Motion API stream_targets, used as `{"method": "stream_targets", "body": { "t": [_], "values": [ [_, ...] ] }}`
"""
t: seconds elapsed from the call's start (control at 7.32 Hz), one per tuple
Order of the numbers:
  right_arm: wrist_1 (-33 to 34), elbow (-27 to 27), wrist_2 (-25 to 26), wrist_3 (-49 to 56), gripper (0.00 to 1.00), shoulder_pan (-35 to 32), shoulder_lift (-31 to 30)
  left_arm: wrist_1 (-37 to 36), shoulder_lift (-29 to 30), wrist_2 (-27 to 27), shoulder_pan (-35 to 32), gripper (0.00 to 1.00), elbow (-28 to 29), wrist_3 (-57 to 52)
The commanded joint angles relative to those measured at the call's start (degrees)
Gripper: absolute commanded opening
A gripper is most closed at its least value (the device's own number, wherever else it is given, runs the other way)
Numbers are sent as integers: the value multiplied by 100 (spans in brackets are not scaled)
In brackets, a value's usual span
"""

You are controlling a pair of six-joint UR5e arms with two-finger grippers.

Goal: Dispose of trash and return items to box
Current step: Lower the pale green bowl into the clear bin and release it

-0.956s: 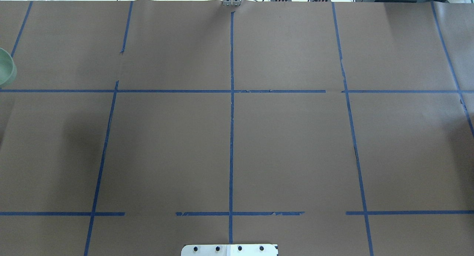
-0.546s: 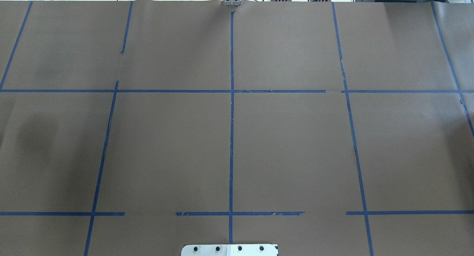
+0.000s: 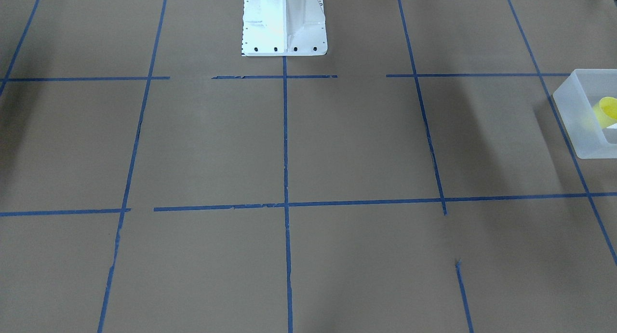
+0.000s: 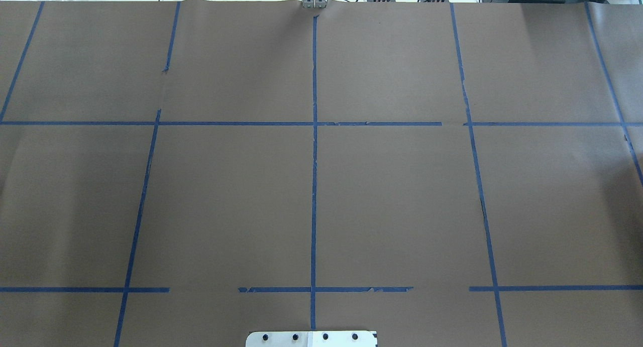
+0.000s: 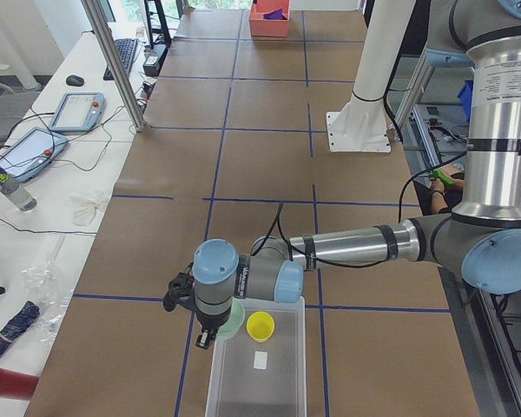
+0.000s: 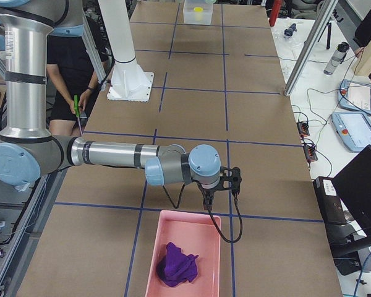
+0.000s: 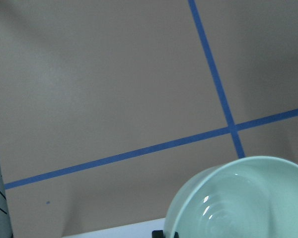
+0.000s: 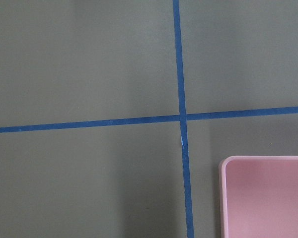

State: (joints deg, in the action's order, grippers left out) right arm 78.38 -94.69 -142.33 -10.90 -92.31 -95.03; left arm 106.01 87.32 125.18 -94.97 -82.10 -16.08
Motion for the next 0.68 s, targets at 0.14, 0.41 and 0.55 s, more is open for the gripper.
{"method": "stream_targets", "body": {
  "t": [0.14, 0.41, 0.55],
  "values": [
    [2, -41, 30, -9, 100, 11, 11, 1077, -426, -703, -109, 0, 852, -141],
    [2, -85, 30, -9, 100, 20, 11, 1080, -436, -706, -109, 0, 872, -133],
    [2, -85, 30, -9, 100, 38, 20, 1071, -436, -697, -109, 42, 863, -89]
  ]
}}
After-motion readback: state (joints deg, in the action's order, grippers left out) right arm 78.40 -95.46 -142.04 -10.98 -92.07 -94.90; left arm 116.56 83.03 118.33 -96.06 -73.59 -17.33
